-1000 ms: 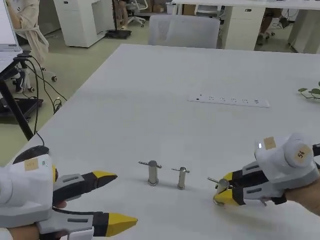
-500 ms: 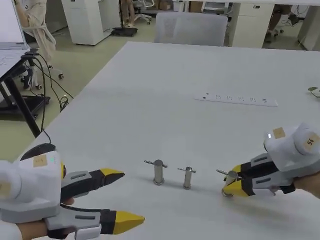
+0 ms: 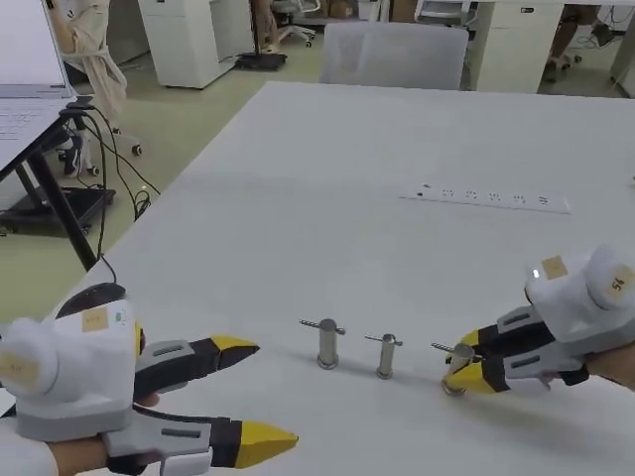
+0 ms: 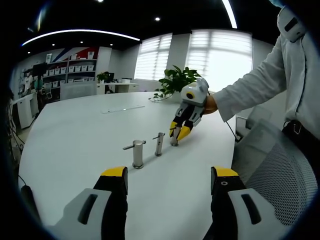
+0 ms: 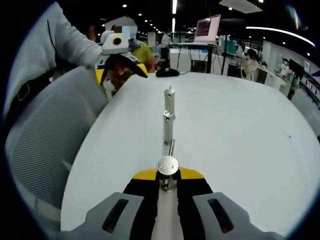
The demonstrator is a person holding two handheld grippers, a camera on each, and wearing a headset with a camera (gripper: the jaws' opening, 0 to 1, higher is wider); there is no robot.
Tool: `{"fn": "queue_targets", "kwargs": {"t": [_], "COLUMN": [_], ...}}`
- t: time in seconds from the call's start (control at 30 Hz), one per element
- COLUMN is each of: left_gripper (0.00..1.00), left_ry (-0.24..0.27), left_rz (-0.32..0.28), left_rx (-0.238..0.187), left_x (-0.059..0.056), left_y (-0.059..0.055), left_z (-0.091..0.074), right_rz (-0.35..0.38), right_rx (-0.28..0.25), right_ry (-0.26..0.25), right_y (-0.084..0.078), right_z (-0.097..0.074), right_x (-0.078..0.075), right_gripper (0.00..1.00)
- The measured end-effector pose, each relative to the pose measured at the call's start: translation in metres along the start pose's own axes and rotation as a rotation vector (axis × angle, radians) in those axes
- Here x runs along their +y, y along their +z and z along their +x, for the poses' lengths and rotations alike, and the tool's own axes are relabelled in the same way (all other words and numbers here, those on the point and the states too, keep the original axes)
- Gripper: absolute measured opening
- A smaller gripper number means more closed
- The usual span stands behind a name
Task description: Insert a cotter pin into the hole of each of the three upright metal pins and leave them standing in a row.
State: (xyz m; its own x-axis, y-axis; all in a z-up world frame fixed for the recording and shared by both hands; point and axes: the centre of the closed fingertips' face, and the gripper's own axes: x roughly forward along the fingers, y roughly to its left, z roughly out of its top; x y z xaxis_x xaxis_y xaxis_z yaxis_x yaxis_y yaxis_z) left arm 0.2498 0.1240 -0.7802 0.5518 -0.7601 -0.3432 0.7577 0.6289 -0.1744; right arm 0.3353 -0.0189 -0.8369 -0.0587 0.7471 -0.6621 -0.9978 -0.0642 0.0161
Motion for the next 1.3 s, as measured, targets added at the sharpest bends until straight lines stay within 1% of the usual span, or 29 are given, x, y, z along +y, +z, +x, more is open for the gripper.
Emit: {"fn": "queue_targets", "kwargs": {"t": [0.1, 0.17, 0.3, 0.43, 0.57, 0.6, 0.67, 0.73, 0.83, 0.93, 0.97, 1.07, 1.13, 1.23, 1.27, 1.3], "left_gripper": [0.67, 0.67, 0.67, 0.67, 0.67, 0.67, 0.67, 0.67, 0.67, 0.67, 0.67, 0.67, 0.67, 0.67, 0.67, 0.67], "left_ry": [0.001, 0.002, 0.004, 0.003, -0.001, -0.001, -0.002, -0.002, -0.001, 0.003, 0.010, 0.020, 0.024, 0.026, 0.031, 0.034], "left_rz": [-0.001, 0.000, 0.000, 0.000, 0.002, 0.001, 0.002, 0.003, 0.005, 0.005, 0.006, 0.007, 0.012, 0.016, 0.018, 0.020], "left_rx": [0.003, 0.004, 0.005, 0.006, 0.005, 0.002, -0.001, -0.003, -0.005, -0.010, -0.012, -0.020, -0.021, -0.024, -0.026, -0.027], "left_x": [0.001, 0.001, 0.001, 0.001, -0.001, -0.001, -0.001, -0.002, -0.002, 0.000, 0.001, 0.005, 0.006, 0.008, 0.009, 0.010], "left_y": [0.000, 0.000, 0.001, 0.001, 0.002, 0.002, 0.004, 0.004, 0.005, 0.005, 0.006, 0.007, 0.008, 0.009, 0.009, 0.009], "left_z": [-0.001, -0.001, -0.001, -0.001, 0.001, 0.001, 0.001, 0.002, 0.002, 0.002, 0.002, 0.002, 0.002, 0.002, 0.002, 0.003], "right_rz": [-0.027, -0.030, -0.057, -0.059, -0.033, -0.018, -0.009, 0.011, 0.051, 0.111, 0.137, 0.169, 0.201, 0.225, 0.272, 0.297], "right_rx": [-0.006, -0.015, -0.020, -0.021, -0.009, -0.009, -0.007, -0.016, -0.028, -0.046, -0.051, -0.058, -0.066, -0.078, -0.080, -0.085], "right_ry": [0.017, 0.028, 0.036, 0.031, 0.019, 0.010, -0.001, -0.006, -0.028, -0.042, -0.053, -0.082, -0.113, -0.171, -0.190, -0.196], "right_y": [0.000, 0.000, 0.000, 0.000, -0.001, -0.001, -0.002, -0.001, 0.000, 0.001, 0.001, -0.002, -0.003, -0.005, -0.007, -0.007], "right_z": [-0.001, -0.002, -0.003, -0.002, -0.003, -0.003, -0.005, -0.008, -0.012, -0.015, -0.016, -0.019, -0.022, -0.027, -0.028, -0.029], "right_x": [-0.001, -0.001, -0.001, -0.001, -0.002, -0.003, -0.005, -0.005, -0.004, -0.001, 0.000, 0.004, 0.004, 0.002, 0.002, 0.002], "right_gripper": [0.14, 0.14, 0.14, 0.15, 0.16, 0.19, 0.20, 0.22, 0.27, 0.32, 0.33, 0.37, 0.41, 0.44, 0.48, 0.51]}}
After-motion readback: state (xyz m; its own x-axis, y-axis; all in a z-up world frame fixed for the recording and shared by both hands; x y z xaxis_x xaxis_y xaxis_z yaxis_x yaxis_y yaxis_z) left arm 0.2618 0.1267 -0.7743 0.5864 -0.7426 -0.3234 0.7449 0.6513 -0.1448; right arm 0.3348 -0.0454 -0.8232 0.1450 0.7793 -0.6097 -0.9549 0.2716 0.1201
